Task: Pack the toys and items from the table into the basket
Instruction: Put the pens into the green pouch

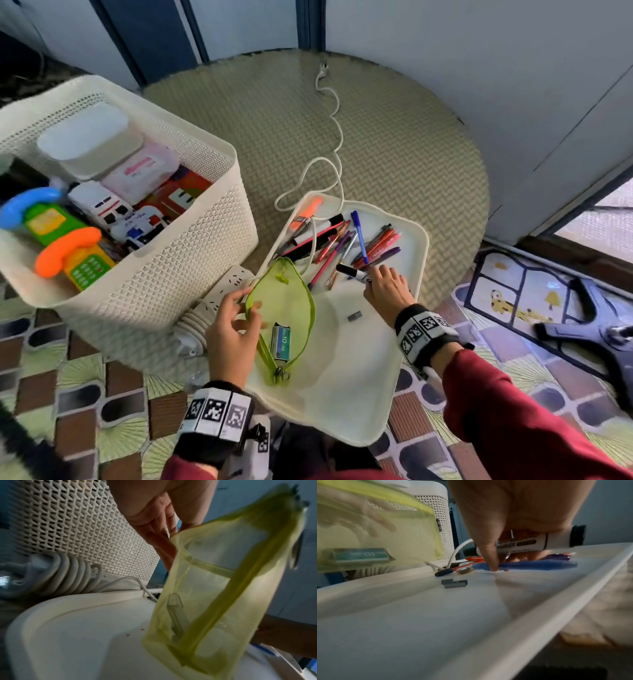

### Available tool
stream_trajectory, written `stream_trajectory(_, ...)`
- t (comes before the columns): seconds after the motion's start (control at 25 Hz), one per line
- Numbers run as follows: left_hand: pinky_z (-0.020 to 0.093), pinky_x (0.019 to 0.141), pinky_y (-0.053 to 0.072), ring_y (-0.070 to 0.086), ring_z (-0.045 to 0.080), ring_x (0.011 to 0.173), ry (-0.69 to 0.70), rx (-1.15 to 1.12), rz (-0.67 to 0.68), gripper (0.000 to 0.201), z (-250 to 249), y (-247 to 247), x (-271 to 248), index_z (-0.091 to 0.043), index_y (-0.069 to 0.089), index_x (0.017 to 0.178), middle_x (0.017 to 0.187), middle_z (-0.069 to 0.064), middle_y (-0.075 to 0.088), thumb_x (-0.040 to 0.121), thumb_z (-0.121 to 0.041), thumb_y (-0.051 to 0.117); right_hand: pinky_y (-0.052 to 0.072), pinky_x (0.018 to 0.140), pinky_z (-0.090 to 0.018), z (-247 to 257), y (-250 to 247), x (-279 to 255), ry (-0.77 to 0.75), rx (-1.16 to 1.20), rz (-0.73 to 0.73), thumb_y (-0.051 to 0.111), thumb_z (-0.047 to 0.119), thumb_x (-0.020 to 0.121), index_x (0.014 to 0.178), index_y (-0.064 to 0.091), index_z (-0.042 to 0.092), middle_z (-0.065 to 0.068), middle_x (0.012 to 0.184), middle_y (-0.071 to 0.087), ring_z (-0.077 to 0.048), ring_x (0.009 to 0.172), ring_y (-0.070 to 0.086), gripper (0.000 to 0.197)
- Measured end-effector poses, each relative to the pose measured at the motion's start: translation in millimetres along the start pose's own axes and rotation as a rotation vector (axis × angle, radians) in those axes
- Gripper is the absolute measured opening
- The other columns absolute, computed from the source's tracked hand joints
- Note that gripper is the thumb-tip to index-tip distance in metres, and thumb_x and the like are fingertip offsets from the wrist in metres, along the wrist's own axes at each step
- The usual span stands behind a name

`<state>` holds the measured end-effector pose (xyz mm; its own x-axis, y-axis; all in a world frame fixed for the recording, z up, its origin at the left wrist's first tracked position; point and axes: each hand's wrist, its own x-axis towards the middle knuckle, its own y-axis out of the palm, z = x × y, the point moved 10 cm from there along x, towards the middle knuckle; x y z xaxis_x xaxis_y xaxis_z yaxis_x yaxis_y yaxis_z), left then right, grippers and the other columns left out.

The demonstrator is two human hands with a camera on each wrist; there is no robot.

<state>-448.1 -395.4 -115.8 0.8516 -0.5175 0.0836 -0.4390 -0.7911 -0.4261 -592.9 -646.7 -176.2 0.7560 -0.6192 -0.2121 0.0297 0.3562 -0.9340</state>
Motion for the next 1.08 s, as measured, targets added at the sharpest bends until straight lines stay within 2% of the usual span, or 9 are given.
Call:
stream_trajectory(0.12,0.028,0.053,0.058,0.071,0.011,0.067,-0.033,0.012,-0.016,0.033,7.3,0.9,-10.2,-0.021,0.056,0.116,0.109,0.012,0.068,0.088,-0.006,0.060,0.043,0.075,-0.037,15.1,10.3,-11.3,-0.051,0.123,0.104,0.046,0.012,0.093,0.128,0.041,-0.001,-0.020,0.112,0.048,-0.037,0.093,0.056,0.038)
stream_trajectory(0.28,0.028,0.055,0.058,0.071,0.011,0.067,-0.118,-0.022,-0.035,0.033,19.3,2.8,-20.6,-0.022,0.056,0.117,0.115,0.014,0.065,0.089,-0.006,0.060,0.039,0.080,-0.029,20.3,37.9,-25.2,-0.108,0.187,0.287,0.065,0.017,0.087,0.126,0.046,0.001,-0.016,0.120,0.040,-0.028,0.096,0.055,0.046)
stream_trajectory(0.52,0.046,0.060,0.059,0.072,0.014,0.071,-0.149,-0.070,-0.058,0.034,27.2,4.7,-33.7,-0.030,0.054,0.114,0.110,0.006,0.068,0.089,-0.007,0.059,0.034,0.071,-0.028,14.9,42.5,-20.2,-0.065,0.173,0.171,0.056,0.020,0.092,0.108,0.055,-0.005,-0.019,0.108,0.050,-0.026,0.082,0.049,0.029)
stream_trajectory(0.64,0.047,0.061,0.059,0.072,0.015,0.072,-0.148,-0.080,-0.056,0.033,25.4,10.3,-37.3,-0.030,0.053,0.113,0.109,0.007,0.068,0.090,-0.006,0.058,0.027,0.065,-0.024,19.2,31.1,-24.7,-0.053,0.196,0.146,0.057,0.023,0.092,0.103,0.057,-0.004,-0.011,0.094,0.048,-0.024,0.079,0.048,0.029)
stream_trajectory(0.72,0.044,0.065,0.059,0.072,0.016,0.075,-0.165,-0.106,-0.044,0.033,23.4,16.1,-38.4,-0.029,0.053,0.112,0.107,0.007,0.068,0.091,-0.004,0.057,0.031,0.063,-0.027,32.3,2.7,-29.6,-0.059,0.346,0.018,0.062,0.024,0.089,0.098,0.059,-0.003,-0.008,0.089,0.049,-0.024,0.075,0.049,0.028)
stream_trajectory(0.8,0.041,0.069,0.059,0.072,0.018,0.079,-0.197,-0.146,-0.029,0.031,22.5,22.1,-37.1,-0.034,0.052,0.107,0.104,0.005,0.069,0.093,-0.007,0.056,0.044,0.062,-0.029,56.6,-29.4,-34.2,-0.077,0.555,-0.085,0.063,0.023,0.088,0.098,0.060,0.000,-0.006,0.089,0.058,-0.022,0.072,0.055,0.025)
stream_trajectory(0.84,0.042,0.069,0.058,0.071,0.019,0.079,-0.201,-0.158,-0.021,0.030,20.7,25.1,-35.7,-0.037,0.051,0.105,0.101,0.004,0.069,0.094,-0.009,0.055,0.048,0.058,-0.024,73.0,-38.8,-35.7,-0.088,0.664,-0.072,0.062,0.022,0.089,0.099,0.060,0.002,-0.003,0.087,0.061,-0.015,0.068,0.059,0.022)
stream_trajectory(0.92,0.043,0.065,0.058,0.070,0.018,0.074,-0.196,-0.161,-0.007,0.026,16.0,29.7,-31.2,-0.035,0.051,0.105,0.097,0.003,0.068,0.095,-0.012,0.054,0.041,0.044,-0.010,108.2,-36.8,-36.7,-0.099,0.800,0.053,0.060,0.018,0.091,0.101,0.059,0.004,0.004,0.077,0.060,0.002,0.052,0.056,0.017)
stream_trajectory(1.08,0.041,0.063,0.059,0.068,0.021,0.079,-0.213,-0.189,0.027,0.026,13.7,36.3,-25.0,-0.033,0.050,0.109,0.097,0.006,0.065,0.095,-0.011,0.054,0.048,0.048,-0.016,122.2,10.7,-39.9,0.077,0.740,0.252,0.059,0.016,0.091,0.090,0.051,0.008,-0.011,0.083,0.062,-0.001,0.044,0.057,0.012)
